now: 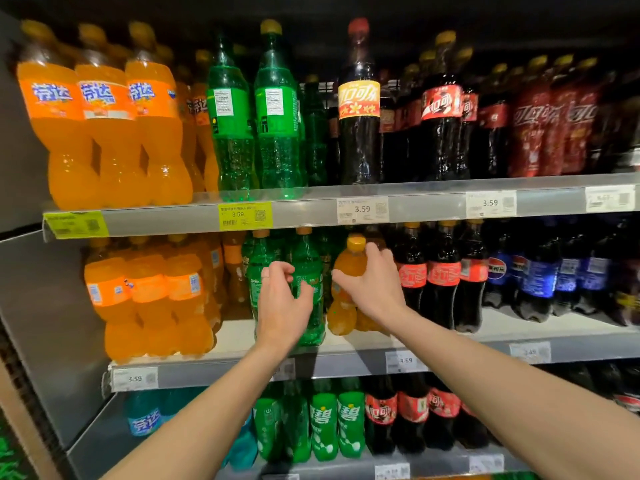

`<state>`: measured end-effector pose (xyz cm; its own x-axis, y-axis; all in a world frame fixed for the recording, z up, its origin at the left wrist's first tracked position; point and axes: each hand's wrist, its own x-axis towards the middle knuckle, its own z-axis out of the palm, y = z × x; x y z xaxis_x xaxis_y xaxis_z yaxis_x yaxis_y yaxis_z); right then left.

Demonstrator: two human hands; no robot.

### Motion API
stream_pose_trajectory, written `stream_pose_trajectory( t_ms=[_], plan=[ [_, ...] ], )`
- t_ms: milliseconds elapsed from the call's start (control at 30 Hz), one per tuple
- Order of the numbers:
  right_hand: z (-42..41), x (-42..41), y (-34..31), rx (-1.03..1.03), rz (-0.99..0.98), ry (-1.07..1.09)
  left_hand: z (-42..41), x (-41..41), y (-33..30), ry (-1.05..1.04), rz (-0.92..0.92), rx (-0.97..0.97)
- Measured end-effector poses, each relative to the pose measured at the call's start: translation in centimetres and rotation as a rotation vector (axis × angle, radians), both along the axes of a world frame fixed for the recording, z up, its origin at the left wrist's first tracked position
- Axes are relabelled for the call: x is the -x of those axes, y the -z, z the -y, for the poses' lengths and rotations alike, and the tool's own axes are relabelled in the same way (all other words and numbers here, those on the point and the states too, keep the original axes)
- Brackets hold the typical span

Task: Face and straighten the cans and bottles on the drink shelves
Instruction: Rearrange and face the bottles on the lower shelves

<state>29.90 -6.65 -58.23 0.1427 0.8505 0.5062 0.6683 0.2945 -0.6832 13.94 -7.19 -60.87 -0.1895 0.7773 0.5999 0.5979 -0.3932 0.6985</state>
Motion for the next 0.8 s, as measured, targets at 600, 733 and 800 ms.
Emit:
stream_pose_trajectory(
  t_ms=[600, 733, 800],
  plan=[
    [6.4, 12.8, -3.0, -0.151, 0.024, -0.268, 6.8, 9.3, 0.0, -0.021, 0.093, 0.058],
    [5.4, 16.6, -2.0, -0.157, 0.006, -0.269, 6.2, 12.3, 0.4, -0.038, 0.111, 0.106],
    [4.3, 18.0, -1.5, -0.151, 0.016, -0.249, 5.6, 12.9, 0.5, -0.01, 0.116, 0.149]
  ],
)
